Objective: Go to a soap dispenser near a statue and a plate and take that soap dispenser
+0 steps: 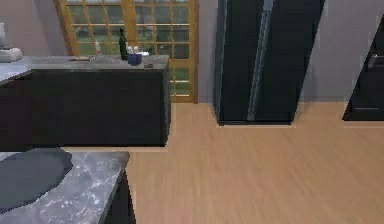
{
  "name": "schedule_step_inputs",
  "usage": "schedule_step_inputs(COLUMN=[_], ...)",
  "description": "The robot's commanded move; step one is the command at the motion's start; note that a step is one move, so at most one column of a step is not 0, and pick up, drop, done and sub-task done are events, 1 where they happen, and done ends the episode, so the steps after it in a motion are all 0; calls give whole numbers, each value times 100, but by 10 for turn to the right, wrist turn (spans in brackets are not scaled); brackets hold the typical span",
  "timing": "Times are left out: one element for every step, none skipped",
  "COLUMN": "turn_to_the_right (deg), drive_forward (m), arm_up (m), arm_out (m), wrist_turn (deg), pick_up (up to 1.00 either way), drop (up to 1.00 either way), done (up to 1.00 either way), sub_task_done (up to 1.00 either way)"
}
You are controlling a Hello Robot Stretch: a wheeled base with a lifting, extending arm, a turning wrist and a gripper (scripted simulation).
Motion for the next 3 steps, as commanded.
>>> schedule_step_inputs(turn_to_the_right=[0,-450,0], drive_forward=[80,0,15], arm_up=[0,0,0], arm_out=[0,0,0], wrist_turn=[0,0,0], pick_up=[0,0,0], drop=[0,0,0], done=[0,0,0], sub_task_done=[0,0,0])
